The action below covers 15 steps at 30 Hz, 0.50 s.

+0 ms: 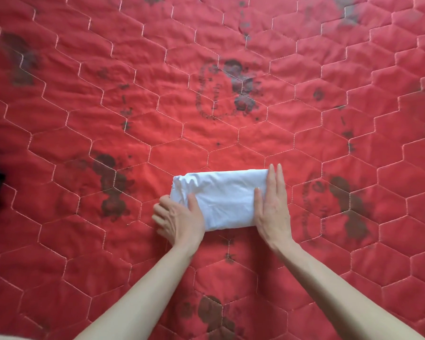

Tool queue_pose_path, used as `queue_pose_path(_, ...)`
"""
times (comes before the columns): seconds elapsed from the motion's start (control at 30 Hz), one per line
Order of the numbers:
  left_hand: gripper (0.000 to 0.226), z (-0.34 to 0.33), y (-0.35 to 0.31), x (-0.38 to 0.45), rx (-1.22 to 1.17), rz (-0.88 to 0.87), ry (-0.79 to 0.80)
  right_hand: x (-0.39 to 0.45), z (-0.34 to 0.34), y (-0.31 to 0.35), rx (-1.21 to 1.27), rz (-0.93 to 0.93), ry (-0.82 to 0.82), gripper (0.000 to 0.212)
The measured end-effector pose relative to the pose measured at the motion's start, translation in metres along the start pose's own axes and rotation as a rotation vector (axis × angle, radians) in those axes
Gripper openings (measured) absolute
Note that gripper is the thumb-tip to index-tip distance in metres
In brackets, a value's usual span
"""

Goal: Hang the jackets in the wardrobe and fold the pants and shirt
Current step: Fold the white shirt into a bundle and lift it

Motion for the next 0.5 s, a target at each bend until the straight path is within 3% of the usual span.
queue_pose_path(0.07, 0.068, 0.000, -0.003, 0.005, -0.024, 0.047, 0.077, -0.005, 0.005, -0.003, 0.064, -0.190, -0.034, 0.068)
queue_pose_path(0.2, 0.075, 0.005, -0.001, 0.024, -0.064, -0.023, 0.200, 0.003, 0.011, -0.008, 0.213, -0.527, 0.126, 0.061)
queue_pose_path(0.3, 0.062, 0.012, 0.000, 0.037, -0.272, -0.109, 0.300, 0.010, 0.014, -0.009, 0.301, -0.498, 0.239, 0.046)
queue_pose_path(0.4, 0.051, 0.014, 0.004, 0.042, -0.473, -0.019, 0.422, 0.011, 0.014, -0.012, 0.433, -0.391, 0.244, 0.034)
queue_pose_path(0.5, 0.082, 0.017, 0.005, 0.037, -0.604, 0.095, 0.579, 0.009, 0.021, -0.014, 0.527, -0.361, 0.212, 0.033)
Point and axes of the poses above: each hand's wrist, its own x-axis towards the middle knuckle, its own z-axis out of the back of the hand, y = z × x, the point moved 4 cm from there along x, towards the middle knuckle, and after that the axes turned 11 degrees about -x, right-handed, at the moved point
